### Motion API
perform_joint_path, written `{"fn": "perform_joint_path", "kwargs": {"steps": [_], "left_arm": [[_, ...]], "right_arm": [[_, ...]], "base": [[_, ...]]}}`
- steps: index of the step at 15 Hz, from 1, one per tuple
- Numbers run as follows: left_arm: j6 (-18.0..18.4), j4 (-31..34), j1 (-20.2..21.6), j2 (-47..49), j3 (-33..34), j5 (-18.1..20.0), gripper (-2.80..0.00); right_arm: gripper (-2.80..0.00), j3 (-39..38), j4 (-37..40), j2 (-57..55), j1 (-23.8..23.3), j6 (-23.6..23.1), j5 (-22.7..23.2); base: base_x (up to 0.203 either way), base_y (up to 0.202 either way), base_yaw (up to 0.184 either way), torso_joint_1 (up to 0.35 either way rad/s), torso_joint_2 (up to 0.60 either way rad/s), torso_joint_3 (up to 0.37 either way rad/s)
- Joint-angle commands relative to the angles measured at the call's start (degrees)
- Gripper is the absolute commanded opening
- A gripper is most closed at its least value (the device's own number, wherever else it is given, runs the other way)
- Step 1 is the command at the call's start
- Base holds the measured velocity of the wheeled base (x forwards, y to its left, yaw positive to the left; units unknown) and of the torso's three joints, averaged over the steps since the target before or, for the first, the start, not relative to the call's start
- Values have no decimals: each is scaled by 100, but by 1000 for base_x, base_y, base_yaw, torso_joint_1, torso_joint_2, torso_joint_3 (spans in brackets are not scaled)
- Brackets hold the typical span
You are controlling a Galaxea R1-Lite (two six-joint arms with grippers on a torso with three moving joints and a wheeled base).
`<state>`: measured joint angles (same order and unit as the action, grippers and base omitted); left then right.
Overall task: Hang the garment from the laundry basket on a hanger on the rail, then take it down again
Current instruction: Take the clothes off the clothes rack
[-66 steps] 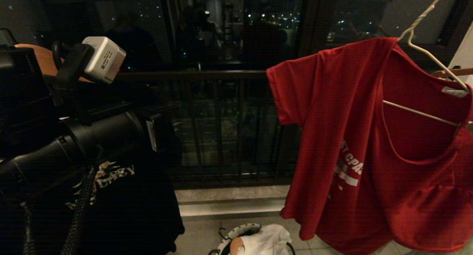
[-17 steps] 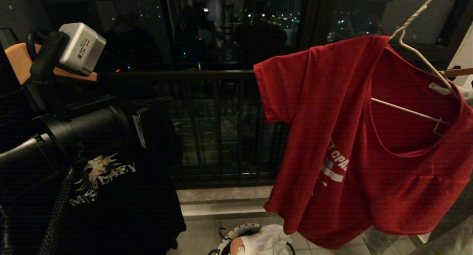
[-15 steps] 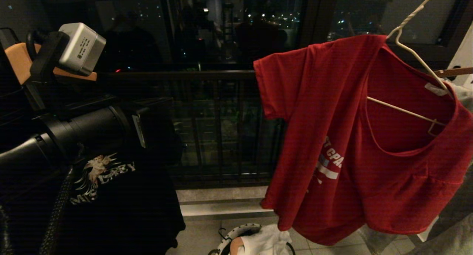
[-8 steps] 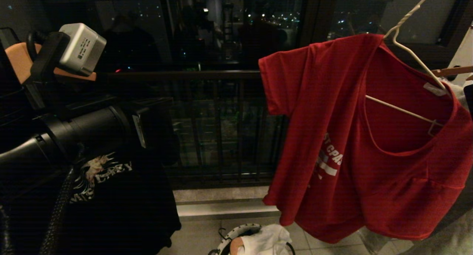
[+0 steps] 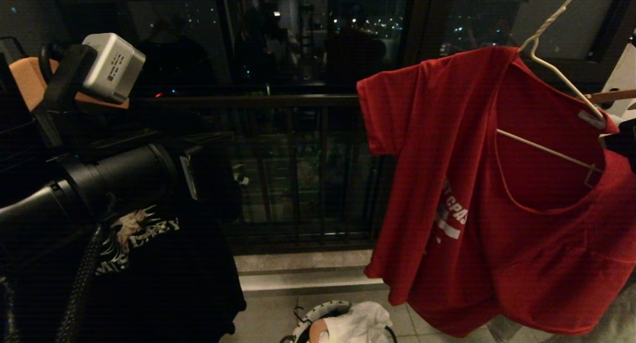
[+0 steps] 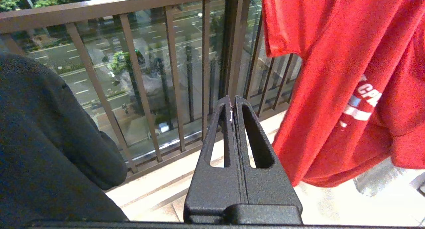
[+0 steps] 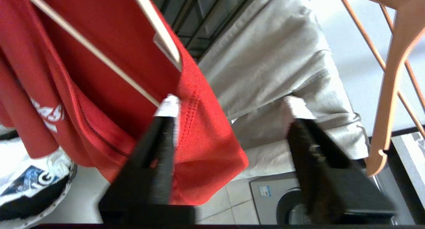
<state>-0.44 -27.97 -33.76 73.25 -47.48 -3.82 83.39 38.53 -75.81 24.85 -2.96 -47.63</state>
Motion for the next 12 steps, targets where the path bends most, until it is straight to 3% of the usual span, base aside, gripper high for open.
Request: {"fn": "perform_joint_path", "kwargs": {"steps": [1,6,12], "left_arm": [[-4,-16,1,-4,2,-4,-280],[-9,-16,1,-8,2,-4,-280],[-2,-16,9,-11,2,-4,-280]], "right_arm": [[0,-130,-13,14,73,14,-19],[0,-225,-111,11,364,-11,-50],[0,-313,-144,-163,-53,-27,-187]], "base": [[0,0,0,0,0,0],[0,0,0,0,0,0],[0,0,0,0,0,0]]}}
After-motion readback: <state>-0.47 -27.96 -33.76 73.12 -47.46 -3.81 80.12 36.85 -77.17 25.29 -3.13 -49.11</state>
